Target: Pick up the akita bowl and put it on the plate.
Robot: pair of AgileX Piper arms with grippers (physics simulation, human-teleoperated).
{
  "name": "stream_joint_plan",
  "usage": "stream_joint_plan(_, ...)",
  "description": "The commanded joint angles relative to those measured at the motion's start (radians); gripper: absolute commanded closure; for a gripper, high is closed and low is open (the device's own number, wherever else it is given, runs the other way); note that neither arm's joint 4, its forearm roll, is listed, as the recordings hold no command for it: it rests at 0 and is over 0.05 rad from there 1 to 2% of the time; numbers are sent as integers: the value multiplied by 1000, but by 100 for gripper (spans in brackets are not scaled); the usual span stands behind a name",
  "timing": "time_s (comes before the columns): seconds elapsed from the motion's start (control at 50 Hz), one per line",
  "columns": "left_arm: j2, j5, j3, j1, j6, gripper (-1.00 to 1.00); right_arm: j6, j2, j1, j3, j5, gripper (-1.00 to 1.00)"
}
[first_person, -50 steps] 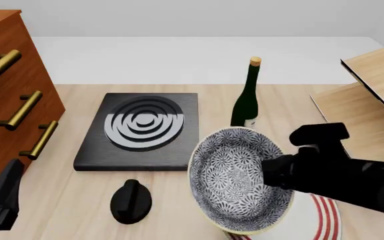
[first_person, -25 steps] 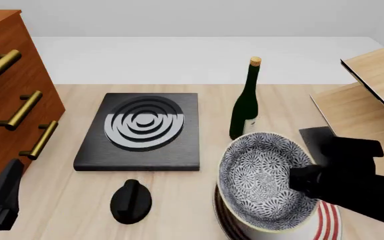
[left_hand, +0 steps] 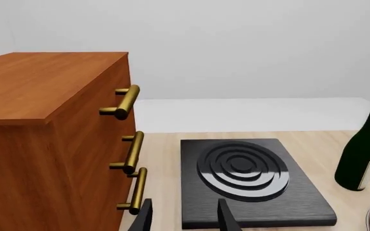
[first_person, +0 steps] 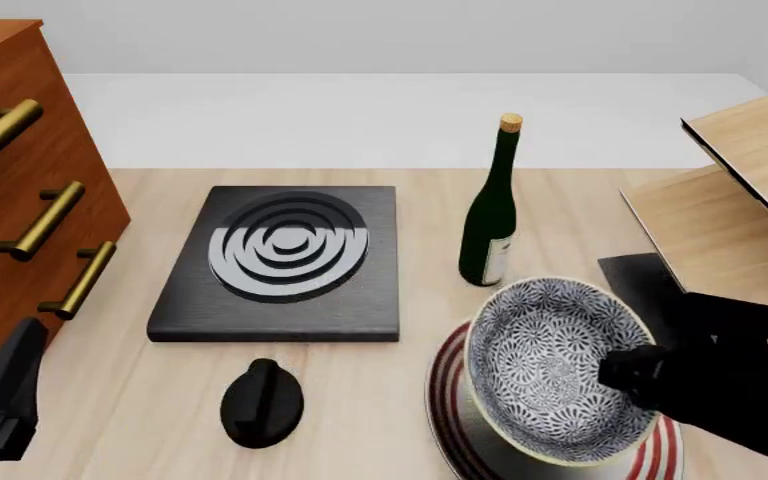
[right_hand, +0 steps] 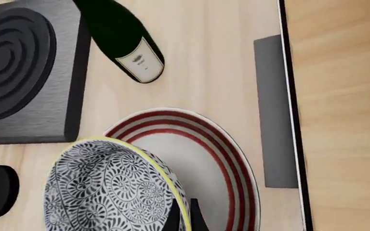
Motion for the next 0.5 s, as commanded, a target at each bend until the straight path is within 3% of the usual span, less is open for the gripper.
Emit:
stream_joint_plan(0.02, 0, 0, 0, 0, 0, -100, 4, 22, -37, 21, -37, 100)
stream_joint_plan(0.5, 0, 0, 0, 0, 0, -100, 21, 120, -50, 74, -143, 100)
